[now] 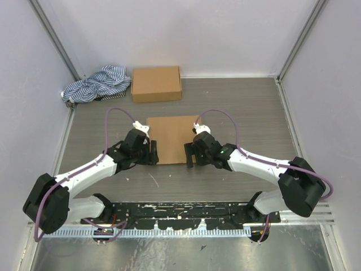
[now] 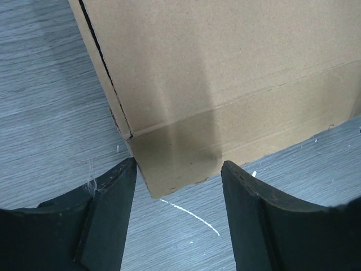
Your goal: Fold the paper box
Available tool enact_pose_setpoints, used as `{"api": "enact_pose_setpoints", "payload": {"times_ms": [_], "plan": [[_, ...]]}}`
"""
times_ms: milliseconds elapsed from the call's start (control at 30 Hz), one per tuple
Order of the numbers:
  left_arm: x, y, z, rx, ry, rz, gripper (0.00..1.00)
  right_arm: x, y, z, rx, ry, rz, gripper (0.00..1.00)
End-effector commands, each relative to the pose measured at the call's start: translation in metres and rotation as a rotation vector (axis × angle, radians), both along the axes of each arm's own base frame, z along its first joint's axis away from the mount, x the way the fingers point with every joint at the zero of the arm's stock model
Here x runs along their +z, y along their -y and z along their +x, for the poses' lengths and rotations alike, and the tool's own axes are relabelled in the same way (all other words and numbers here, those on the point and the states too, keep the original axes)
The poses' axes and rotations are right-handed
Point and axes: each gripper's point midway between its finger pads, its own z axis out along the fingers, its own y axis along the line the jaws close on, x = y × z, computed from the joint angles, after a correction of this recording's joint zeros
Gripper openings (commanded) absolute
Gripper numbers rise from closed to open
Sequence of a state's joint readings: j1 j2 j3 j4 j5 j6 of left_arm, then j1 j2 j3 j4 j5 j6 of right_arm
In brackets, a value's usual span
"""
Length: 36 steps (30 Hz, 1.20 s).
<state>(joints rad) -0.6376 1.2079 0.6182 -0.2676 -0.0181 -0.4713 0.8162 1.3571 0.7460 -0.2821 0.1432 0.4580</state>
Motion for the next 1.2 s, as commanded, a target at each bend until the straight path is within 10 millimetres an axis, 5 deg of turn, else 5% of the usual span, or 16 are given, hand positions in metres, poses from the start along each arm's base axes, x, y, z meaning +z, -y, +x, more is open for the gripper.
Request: {"api": "enact_pose_setpoints", "payload": {"times_ms": [0, 533, 800, 1167], "plan": [[0.003, 0.012, -0.006, -0.048, 0.005, -0.039, 0.67, 0.034, -0.025, 0.007, 0.021, 0.068, 0.093, 0.92], [0.034, 0.007, -0.018, -0.056, -0.019, -0.036, 0.66, 0.059, -0.020, 0.002, 0.003, 0.083, 0.060, 0.91], [0.033, 0.003, -0.019, -0.049, -0.032, -0.006, 0.66, 0.061, -0.019, 0.000, 0.009, 0.082, 0.053, 0.91], [0.013, 0.000, -0.015, -0.035, -0.072, 0.048, 0.67, 0.037, -0.013, 0.006, -0.014, 0.079, -0.013, 0.91]]}}
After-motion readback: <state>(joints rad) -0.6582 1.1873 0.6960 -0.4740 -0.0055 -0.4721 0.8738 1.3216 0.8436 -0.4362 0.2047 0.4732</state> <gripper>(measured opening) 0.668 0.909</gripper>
